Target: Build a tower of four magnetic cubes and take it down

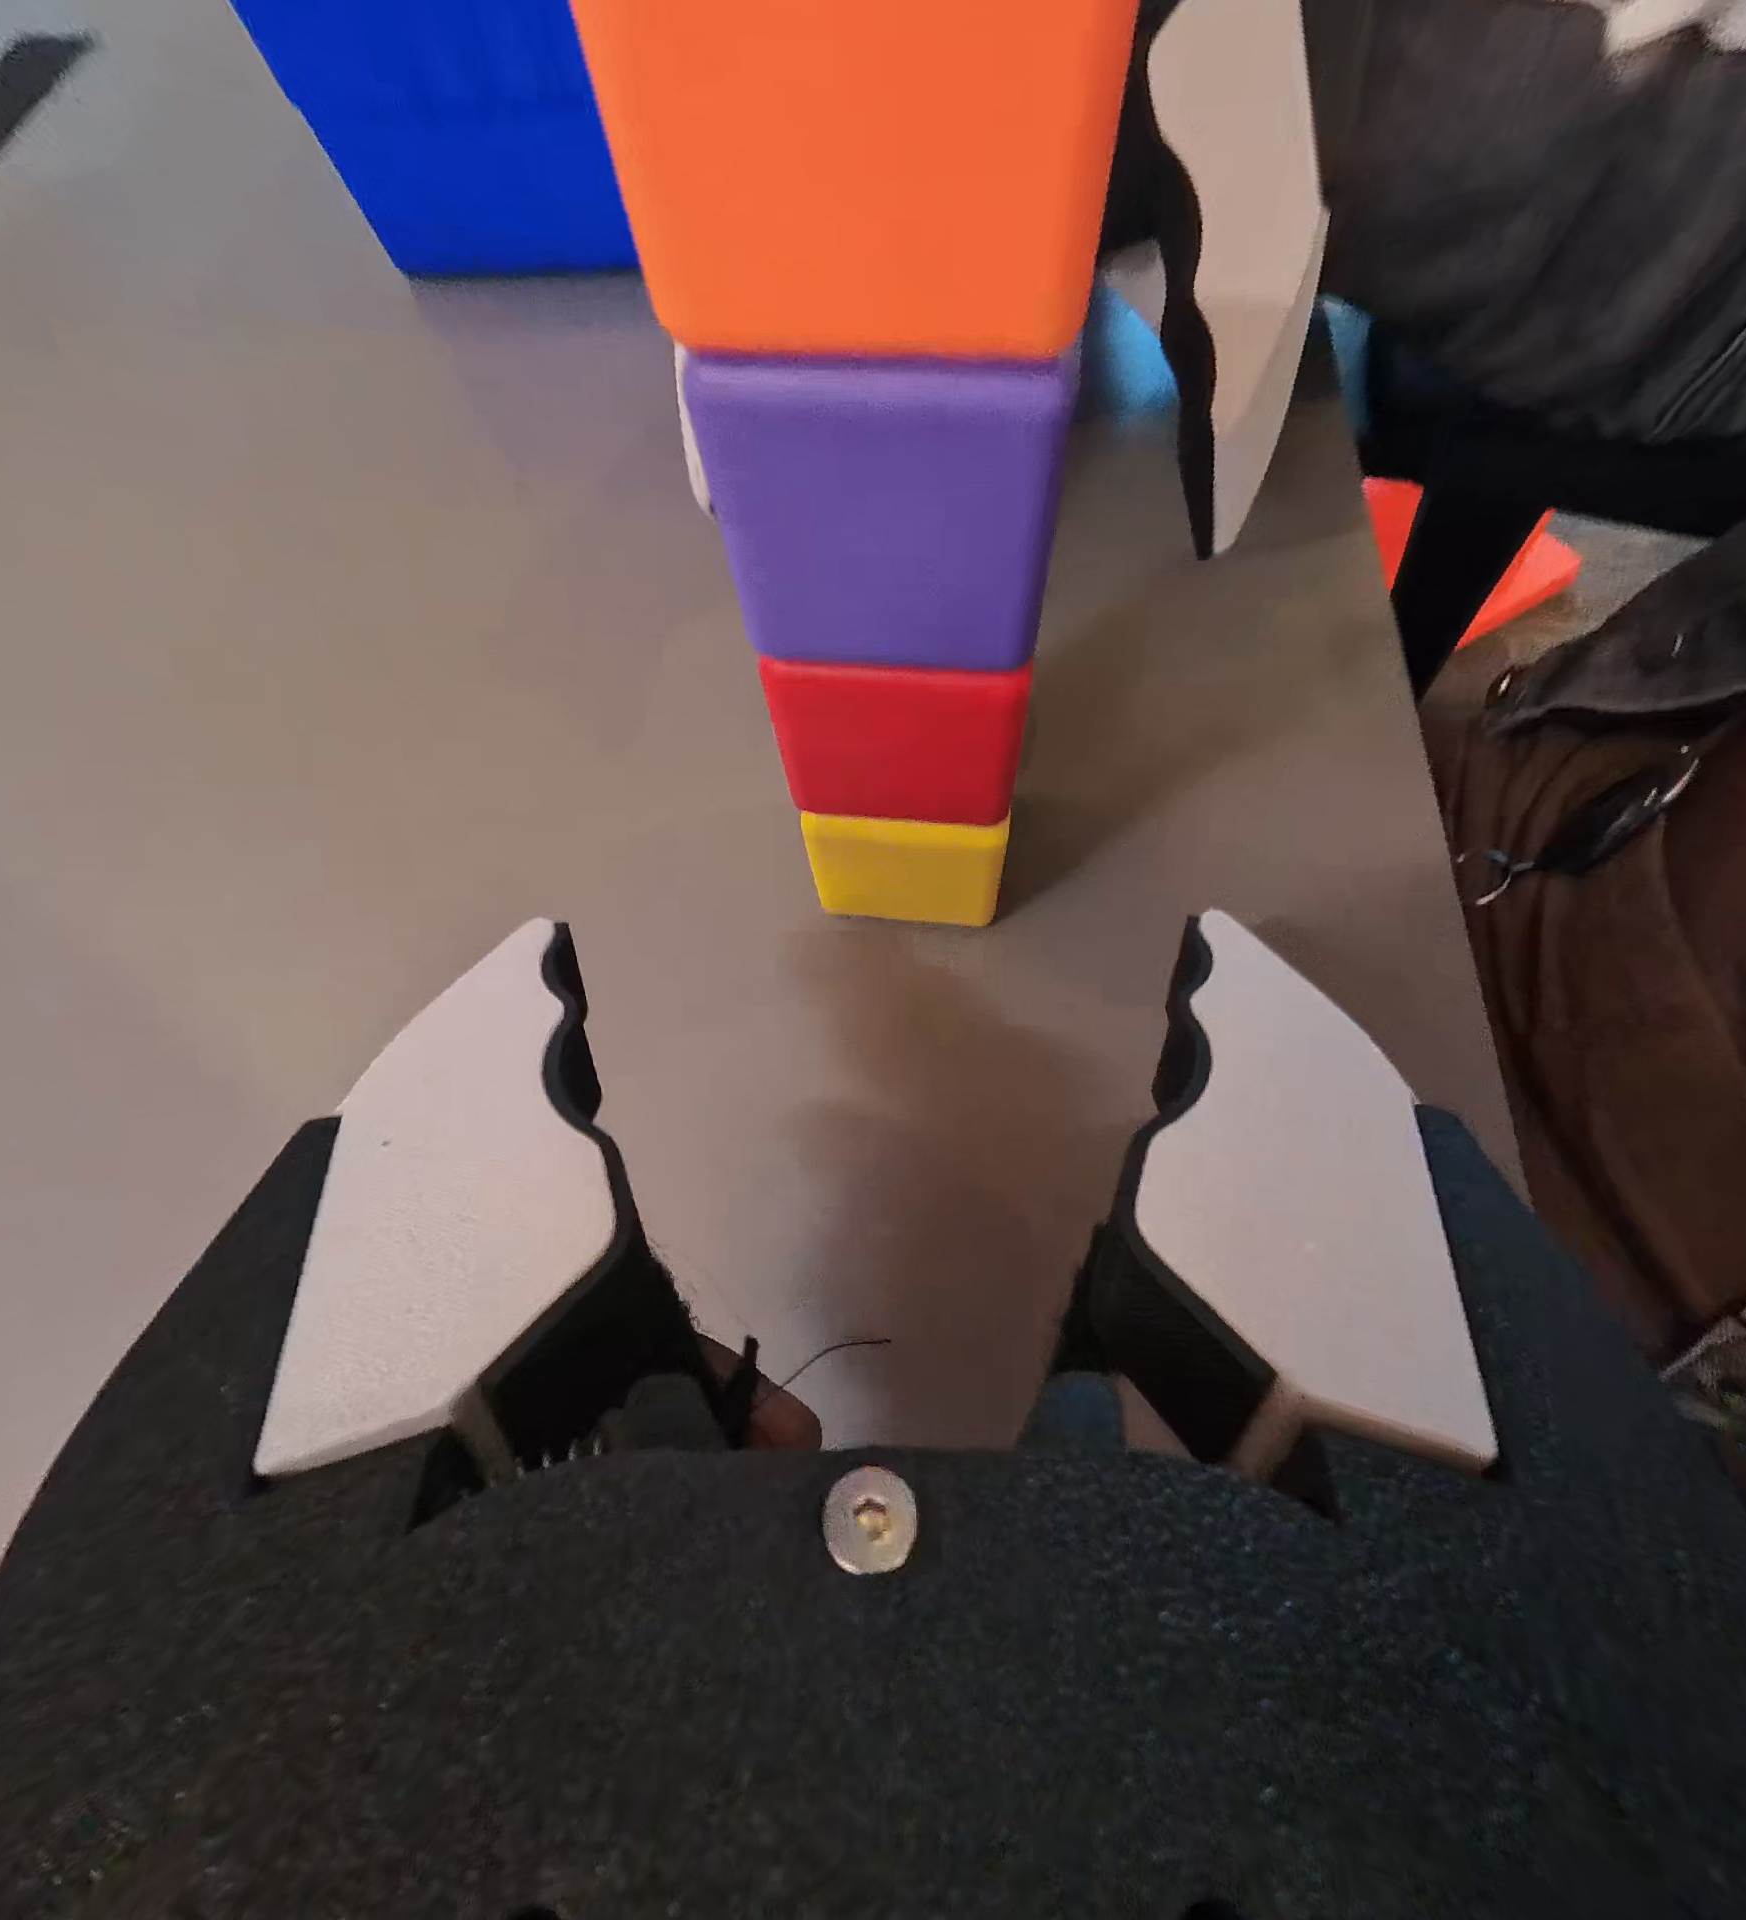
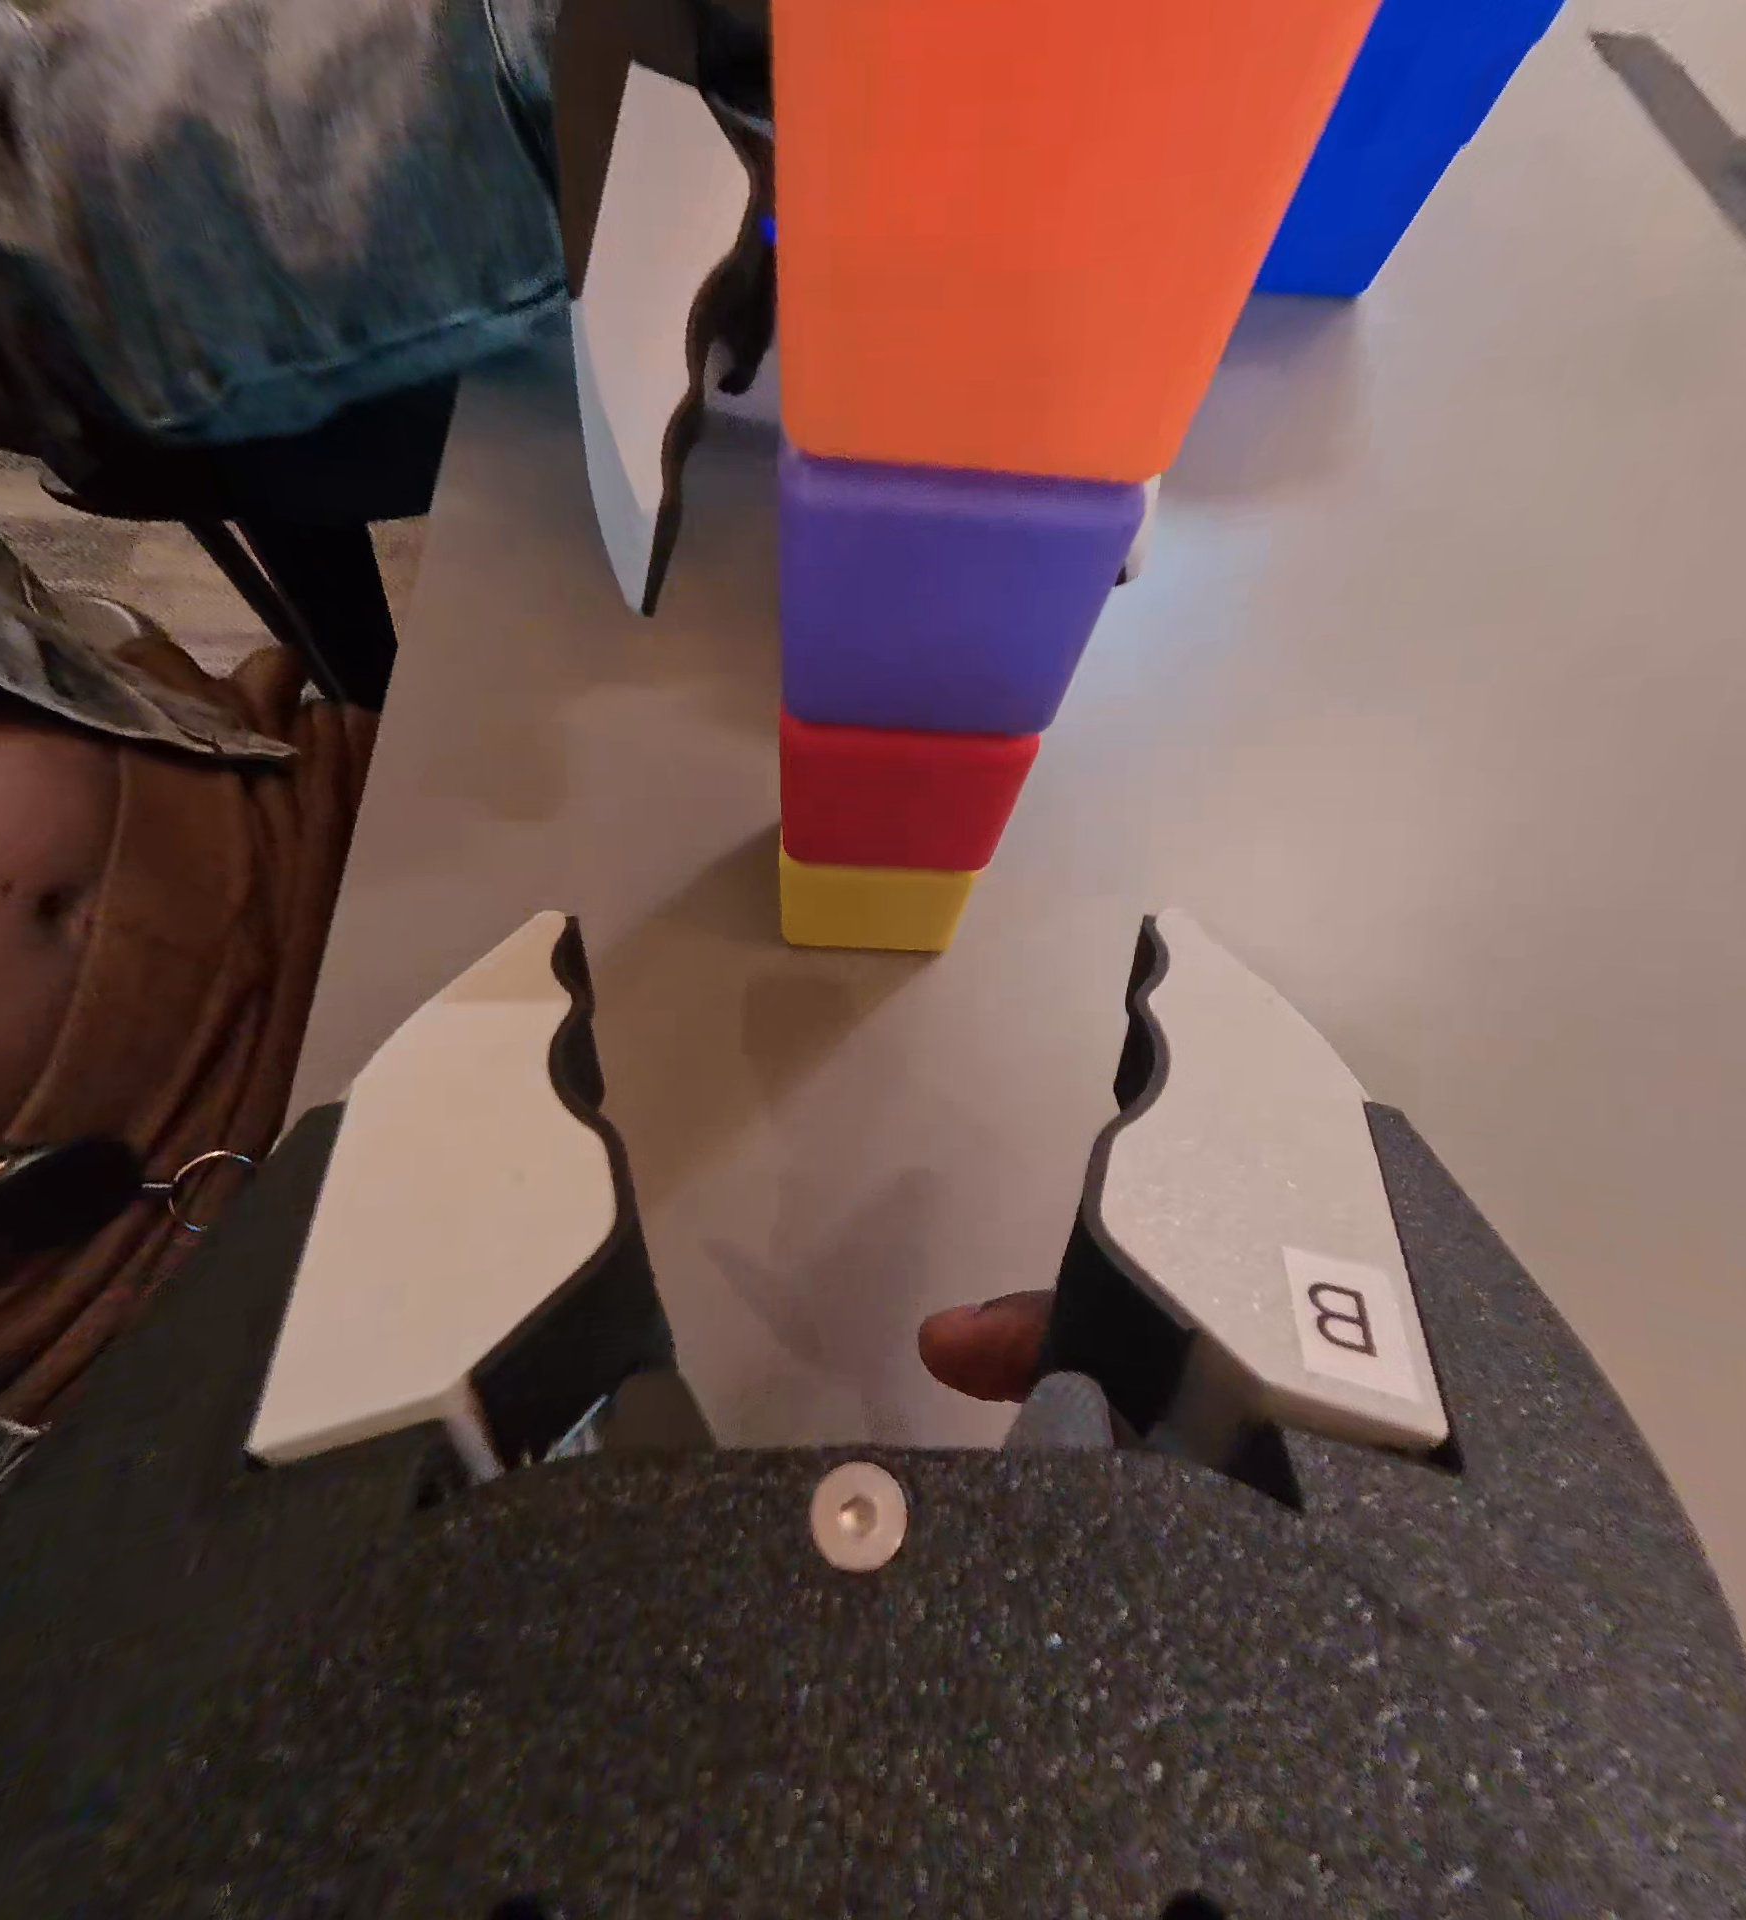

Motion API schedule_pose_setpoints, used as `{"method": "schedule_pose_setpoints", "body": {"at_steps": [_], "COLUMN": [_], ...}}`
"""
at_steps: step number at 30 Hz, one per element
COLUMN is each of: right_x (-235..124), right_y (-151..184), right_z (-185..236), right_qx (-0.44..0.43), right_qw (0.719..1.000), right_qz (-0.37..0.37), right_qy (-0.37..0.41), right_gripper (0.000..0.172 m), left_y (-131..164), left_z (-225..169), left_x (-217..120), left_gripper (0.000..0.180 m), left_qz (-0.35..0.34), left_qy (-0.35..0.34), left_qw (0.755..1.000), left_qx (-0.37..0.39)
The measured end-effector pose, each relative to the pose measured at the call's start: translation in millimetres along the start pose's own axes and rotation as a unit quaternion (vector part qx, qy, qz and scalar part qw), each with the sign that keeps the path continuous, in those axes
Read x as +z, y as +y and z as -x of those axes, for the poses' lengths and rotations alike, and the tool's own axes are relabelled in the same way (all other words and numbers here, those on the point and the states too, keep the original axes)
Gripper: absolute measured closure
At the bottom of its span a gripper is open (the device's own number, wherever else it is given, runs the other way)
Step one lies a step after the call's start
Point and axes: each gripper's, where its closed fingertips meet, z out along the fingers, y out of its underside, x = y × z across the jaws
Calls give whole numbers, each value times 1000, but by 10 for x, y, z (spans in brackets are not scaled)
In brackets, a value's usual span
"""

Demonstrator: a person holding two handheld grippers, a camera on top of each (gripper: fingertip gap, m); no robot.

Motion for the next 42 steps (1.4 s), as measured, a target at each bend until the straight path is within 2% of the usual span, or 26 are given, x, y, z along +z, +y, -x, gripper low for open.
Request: {"method": "schedule_pose_setpoints", "body": {"at_steps": [3,7,10,13,17,23,28,36,40,42], "right_x": [2,-90,-173,-263,-370,-546,-542,-330,-228,-188], "right_y": [-13,-218,-350,-507,-674,-889,-908,-1029,-1021,-990], "right_z": [0,-31,-40,-57,-64,-64,-95,-145,-175,-171], "right_qx": [1,9,13,21,30,38,35,27,28,22], "right_qw": [1000,997,993,986,977,961,963,969,973,976], "right_qz": [-6,-75,-116,-162,-209,-274,-268,-245,-229,-217], "right_qy": [-1,5,7,12,13,11,21,15,8,8], "right_gripper": [73,77,75,75,76,77,78,94,104,118], "left_y": [-21,-332,-478,-666,-784,-1030,-967,-839,-781,-741], "left_z": [-5,-23,-40,-54,-55,-17,41,7,-14,0], "left_x": [3,-120,-222,-336,-427,-706,-652,-123,30,83], "left_gripper": [74,78,77,78,79,78,78,85,98,120], "left_qz": [-7,-110,-158,-224,-265,-377,-365,-288,-260,-246], "left_qy": [0,5,9,14,16,23,15,28,22,11], "left_qw": [1000,994,987,974,964,925,930,955,964,968], "left_qx": [6,9,10,2,-8,-40,-52,-61,-51,-44]}}
